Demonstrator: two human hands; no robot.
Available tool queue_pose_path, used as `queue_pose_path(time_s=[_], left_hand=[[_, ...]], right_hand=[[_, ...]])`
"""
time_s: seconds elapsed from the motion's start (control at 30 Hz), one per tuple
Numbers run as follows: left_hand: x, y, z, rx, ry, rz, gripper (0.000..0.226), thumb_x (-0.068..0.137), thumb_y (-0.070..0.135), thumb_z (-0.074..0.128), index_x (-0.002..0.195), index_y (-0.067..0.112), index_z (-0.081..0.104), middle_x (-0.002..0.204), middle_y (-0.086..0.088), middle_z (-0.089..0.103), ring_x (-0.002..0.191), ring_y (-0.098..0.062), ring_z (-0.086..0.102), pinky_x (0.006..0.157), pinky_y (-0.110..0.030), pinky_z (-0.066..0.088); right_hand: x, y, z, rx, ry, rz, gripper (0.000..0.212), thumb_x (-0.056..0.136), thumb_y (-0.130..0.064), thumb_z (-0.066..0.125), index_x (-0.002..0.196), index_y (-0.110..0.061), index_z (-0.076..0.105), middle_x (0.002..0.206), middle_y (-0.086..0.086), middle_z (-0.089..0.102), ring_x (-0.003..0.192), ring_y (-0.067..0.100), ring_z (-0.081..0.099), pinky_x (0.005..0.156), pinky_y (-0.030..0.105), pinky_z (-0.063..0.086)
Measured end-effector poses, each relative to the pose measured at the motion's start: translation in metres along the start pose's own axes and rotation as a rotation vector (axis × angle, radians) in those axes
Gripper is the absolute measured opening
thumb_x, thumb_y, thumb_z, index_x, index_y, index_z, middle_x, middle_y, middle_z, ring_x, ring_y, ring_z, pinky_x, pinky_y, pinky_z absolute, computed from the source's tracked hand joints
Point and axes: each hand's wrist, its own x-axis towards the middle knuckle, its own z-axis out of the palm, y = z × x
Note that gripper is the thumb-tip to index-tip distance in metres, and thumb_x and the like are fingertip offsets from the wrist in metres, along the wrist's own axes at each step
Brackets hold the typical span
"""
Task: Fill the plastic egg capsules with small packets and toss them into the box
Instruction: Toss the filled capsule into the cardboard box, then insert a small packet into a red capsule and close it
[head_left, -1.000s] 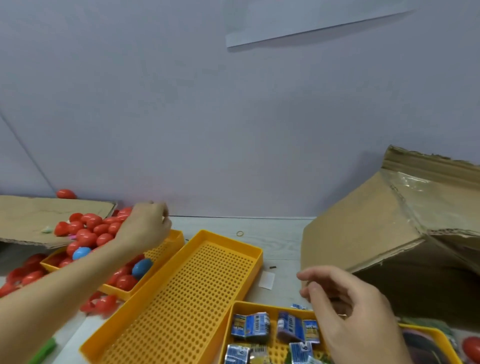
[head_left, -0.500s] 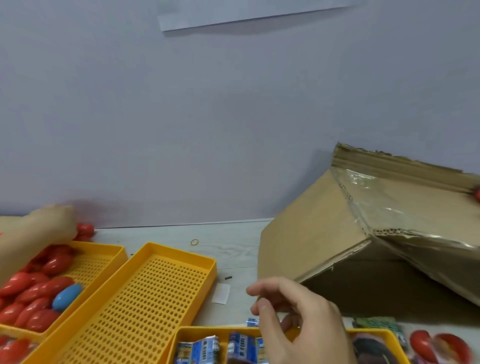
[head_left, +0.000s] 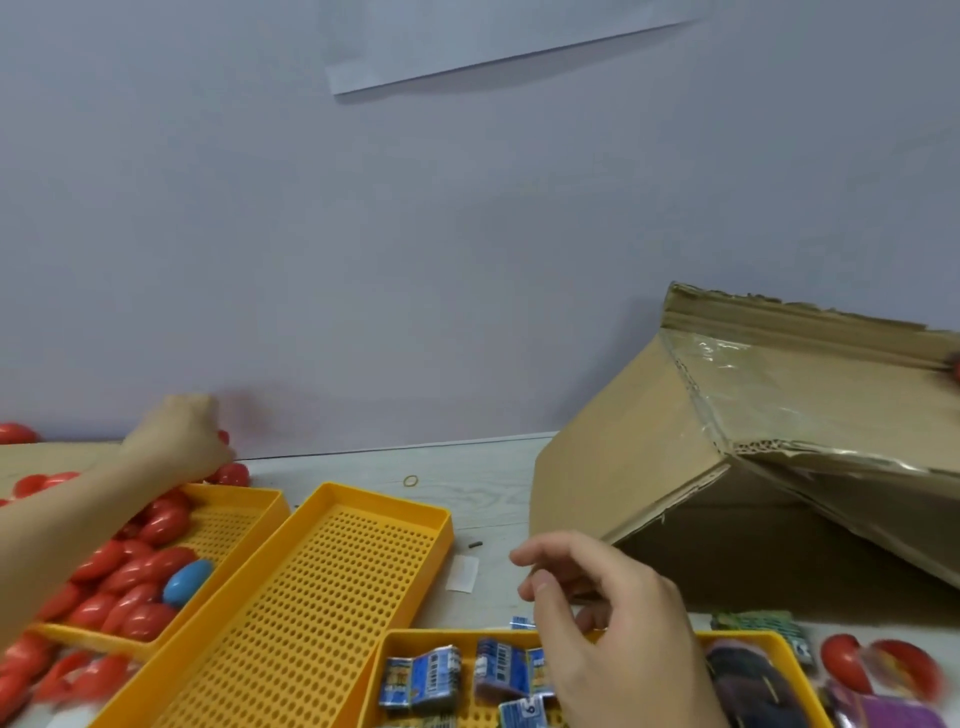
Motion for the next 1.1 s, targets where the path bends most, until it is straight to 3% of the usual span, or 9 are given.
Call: queue_pose_path(time_s=[0.13,0.2,0.4,0.53,0.63,0.73,0.87,0.97,1.1], left_hand=[[-0.060,0.039,-0.036,-0.233,0.064,0.041,0.026,0.079,0.018,0.077,0.091,0.001,0.062,0.084,-0.014,0.064,0.078,-0.028,0.058,0.065,-0.034,0.045],[-0.086,0.065,-0.043,-0.384,0.065,0.080,0.022,0.079,0.015,0.077,0.093,0.004,0.063,0.084,-0.012,0.065,0.076,-0.025,0.057,0.063,-0.030,0.043],[-0.193,0.125,-0.040,-0.927,0.001,0.130,0.013,0.095,0.030,0.057,0.095,0.020,0.065,0.083,0.000,0.068,0.070,-0.012,0.060,0.047,-0.017,0.043],[-0.249,0.152,-0.029,-1.332,-0.082,0.011,0.018,0.099,0.026,0.050,0.090,0.017,0.063,0.088,-0.005,0.070,0.061,-0.005,0.063,0.049,-0.018,0.045],[-0.276,0.166,-0.020,-1.671,-0.147,-0.018,0.008,0.098,0.021,0.058,0.097,0.015,0.062,0.083,-0.009,0.064,0.058,-0.014,0.064,0.052,-0.022,0.048],[-0.288,0.167,-0.005,-1.658,-0.074,0.062,0.010,0.090,0.019,0.070,0.096,0.026,0.065,0.074,0.001,0.066,0.061,-0.013,0.064,0.059,-0.023,0.054],[-0.291,0.159,0.003,-1.593,-0.056,0.134,0.019,0.089,0.016,0.070,0.102,0.030,0.067,0.083,0.002,0.071,0.067,-0.015,0.070,0.065,-0.022,0.056],[-0.290,0.156,0.005,-1.643,-0.076,0.169,0.019,0.092,0.018,0.066,0.094,0.037,0.069,0.083,-0.004,0.073,0.073,-0.019,0.073,0.067,-0.025,0.058],[-0.289,0.160,0.006,-1.809,-0.182,0.144,0.022,0.098,0.016,0.056,0.091,0.029,0.073,0.083,-0.009,0.074,0.077,-0.026,0.074,0.064,-0.027,0.058]], right_hand=[[-0.001,-0.003,-0.004,-0.022,0.003,0.001,0.032,0.089,-0.011,0.061,0.077,-0.039,0.068,0.081,-0.026,0.068,0.082,-0.005,0.062,0.060,0.013,0.049],[-0.001,0.000,-0.005,-0.023,0.015,0.025,0.030,0.091,-0.012,0.061,0.079,-0.039,0.068,0.082,-0.025,0.068,0.083,-0.004,0.062,0.063,0.015,0.051],[-0.003,-0.004,-0.004,-0.015,0.029,0.047,0.029,0.092,-0.010,0.061,0.080,-0.036,0.070,0.079,-0.022,0.070,0.080,-0.004,0.063,0.067,0.021,0.055],[-0.003,-0.003,-0.003,0.002,0.052,0.051,0.030,0.093,-0.010,0.060,0.082,-0.036,0.070,0.079,-0.020,0.070,0.079,-0.001,0.065,0.073,0.029,0.057],[-0.003,-0.001,-0.003,0.020,0.066,0.034,0.029,0.093,-0.011,0.060,0.084,-0.037,0.069,0.080,-0.020,0.070,0.079,0.000,0.066,0.073,0.026,0.057],[-0.002,0.002,-0.002,0.050,0.061,0.021,0.028,0.094,-0.012,0.059,0.087,-0.037,0.068,0.080,-0.020,0.070,0.078,0.000,0.067,0.070,0.019,0.056],[-0.002,0.004,-0.001,0.099,0.050,0.010,0.027,0.094,-0.011,0.058,0.092,-0.036,0.067,0.080,-0.018,0.071,0.076,0.001,0.069,0.065,0.012,0.053],[-0.003,0.002,0.000,0.135,0.052,-0.009,0.026,0.093,-0.011,0.061,0.092,-0.036,0.069,0.080,-0.015,0.071,0.077,0.004,0.069,0.068,0.017,0.056],[-0.005,-0.001,0.000,0.166,0.071,-0.064,0.022,0.086,-0.016,0.070,0.090,-0.037,0.071,0.085,-0.015,0.071,0.083,0.006,0.068,0.072,0.030,0.059]])
